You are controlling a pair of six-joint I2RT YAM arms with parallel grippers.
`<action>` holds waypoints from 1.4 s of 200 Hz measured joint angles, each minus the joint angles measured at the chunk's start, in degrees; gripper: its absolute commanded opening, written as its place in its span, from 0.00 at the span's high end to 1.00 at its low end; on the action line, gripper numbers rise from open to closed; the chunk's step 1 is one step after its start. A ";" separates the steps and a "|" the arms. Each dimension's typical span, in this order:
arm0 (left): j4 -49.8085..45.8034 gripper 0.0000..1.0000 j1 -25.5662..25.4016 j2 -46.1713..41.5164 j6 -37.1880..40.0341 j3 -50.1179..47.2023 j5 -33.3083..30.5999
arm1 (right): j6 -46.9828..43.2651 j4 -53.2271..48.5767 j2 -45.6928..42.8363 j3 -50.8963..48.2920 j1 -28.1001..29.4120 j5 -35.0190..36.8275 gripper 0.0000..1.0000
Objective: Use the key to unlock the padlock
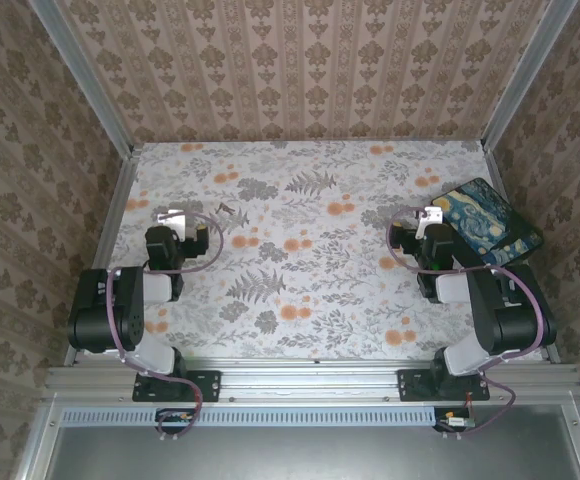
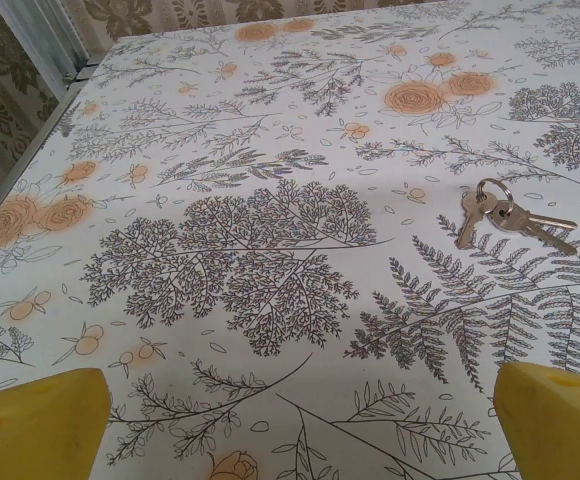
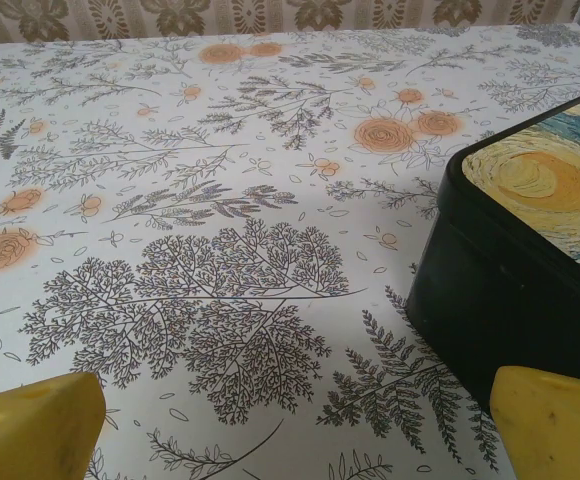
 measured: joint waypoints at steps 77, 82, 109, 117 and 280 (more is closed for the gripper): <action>0.00 0.00 0.00 0.00 0.02 0.00 0.00 | 0.00 0.00 0.00 0.00 0.00 0.00 0.00; 0.00 0.00 0.00 0.00 0.02 0.00 0.00 | 0.00 0.00 0.00 0.00 0.00 0.00 0.00; 0.00 0.00 0.00 0.00 0.00 0.00 0.02 | 0.00 0.00 0.00 0.00 0.00 0.00 0.00; 0.00 0.00 0.00 0.00 0.02 0.00 0.02 | 0.00 0.00 0.00 0.00 0.00 0.00 0.00; -13.99 0.00 3.61 -8.55 -4.72 4.55 -2.62 | 1.20 -25.38 -9.22 14.32 -0.37 0.17 0.00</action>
